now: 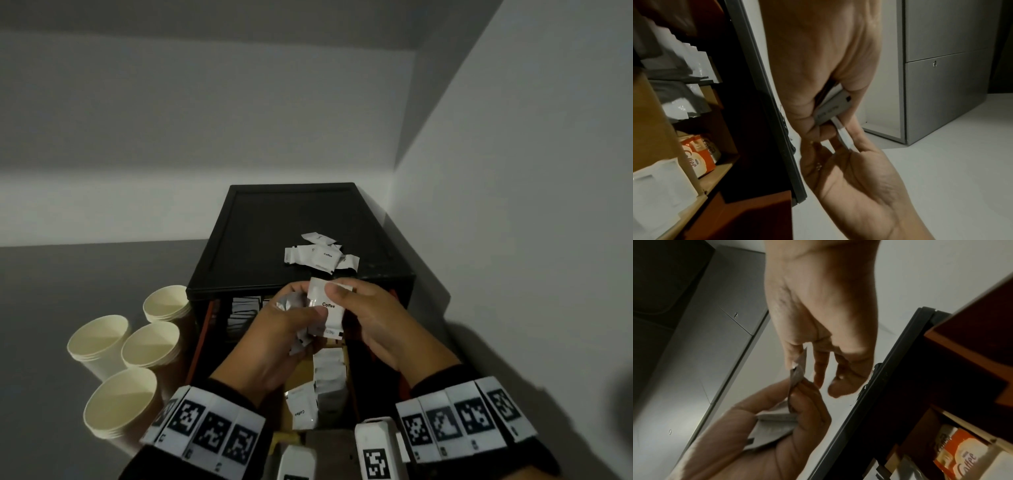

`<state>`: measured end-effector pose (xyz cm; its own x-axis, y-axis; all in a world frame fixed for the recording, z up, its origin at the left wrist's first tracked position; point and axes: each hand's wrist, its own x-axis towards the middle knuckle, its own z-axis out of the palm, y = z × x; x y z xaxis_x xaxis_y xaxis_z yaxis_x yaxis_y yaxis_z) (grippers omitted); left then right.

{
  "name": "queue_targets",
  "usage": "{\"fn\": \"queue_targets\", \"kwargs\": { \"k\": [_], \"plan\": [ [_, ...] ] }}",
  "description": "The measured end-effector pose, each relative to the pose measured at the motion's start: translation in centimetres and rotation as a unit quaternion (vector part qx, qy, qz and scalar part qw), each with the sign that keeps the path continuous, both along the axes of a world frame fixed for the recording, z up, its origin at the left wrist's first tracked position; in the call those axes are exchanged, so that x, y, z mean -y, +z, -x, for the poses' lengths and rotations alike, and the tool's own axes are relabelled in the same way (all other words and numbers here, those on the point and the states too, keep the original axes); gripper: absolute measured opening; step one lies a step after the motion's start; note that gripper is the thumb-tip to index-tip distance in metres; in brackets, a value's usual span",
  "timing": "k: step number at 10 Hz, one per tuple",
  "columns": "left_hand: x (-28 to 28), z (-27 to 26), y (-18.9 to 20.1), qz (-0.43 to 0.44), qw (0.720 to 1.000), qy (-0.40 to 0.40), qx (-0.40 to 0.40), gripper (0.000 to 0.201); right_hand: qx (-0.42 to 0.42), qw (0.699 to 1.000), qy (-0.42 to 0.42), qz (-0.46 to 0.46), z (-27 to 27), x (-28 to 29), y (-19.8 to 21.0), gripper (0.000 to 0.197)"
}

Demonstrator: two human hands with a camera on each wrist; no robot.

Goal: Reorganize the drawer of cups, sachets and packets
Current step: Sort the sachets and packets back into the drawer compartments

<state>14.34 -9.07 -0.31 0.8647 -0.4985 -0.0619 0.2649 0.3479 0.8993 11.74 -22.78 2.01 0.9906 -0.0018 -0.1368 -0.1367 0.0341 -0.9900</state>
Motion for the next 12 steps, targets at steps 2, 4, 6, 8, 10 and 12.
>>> {"fn": "queue_targets", "kwargs": {
  "k": [2, 4, 6, 8, 10, 12],
  "plan": [
    [-1.0, -0.1, -0.1, 0.040, 0.999, 0.012, -0.028, 0.030, 0.024, 0.999, -0.023, 0.041, -0.6, -0.3, -0.1, 0.008],
    [-1.3, -0.8, -0.7, 0.042, 0.998, 0.044, -0.029, 0.038, 0.108, 0.958, -0.075, 0.254, -1.4, -1.6, 0.8, 0.006],
    [-1.9, -1.0, -1.1, 0.024, 0.997, 0.058, -0.053, 0.036, 0.062, 0.973, 0.110, 0.195, -1.3, -3.8, 0.7, 0.017],
    [-3.9, -2.3, -1.5, 0.059, 0.972, 0.158, -0.164, 0.007, 0.007, 0.889, 0.126, 0.441, -3.2, -3.1, -2.8, 0.010],
    [-4.5, -1.7, -1.1, 0.094, 0.970, 0.124, -0.185, 0.021, -0.057, 0.635, 0.301, 0.709, -3.0, -4.9, -6.9, 0.037],
    [-5.3, -1.2, -0.7, 0.168, 0.962, 0.063, -0.204, 0.041, -0.068, 0.684, 0.310, 0.656, -3.3, -5.9, -7.0, 0.038]
  ]
}}
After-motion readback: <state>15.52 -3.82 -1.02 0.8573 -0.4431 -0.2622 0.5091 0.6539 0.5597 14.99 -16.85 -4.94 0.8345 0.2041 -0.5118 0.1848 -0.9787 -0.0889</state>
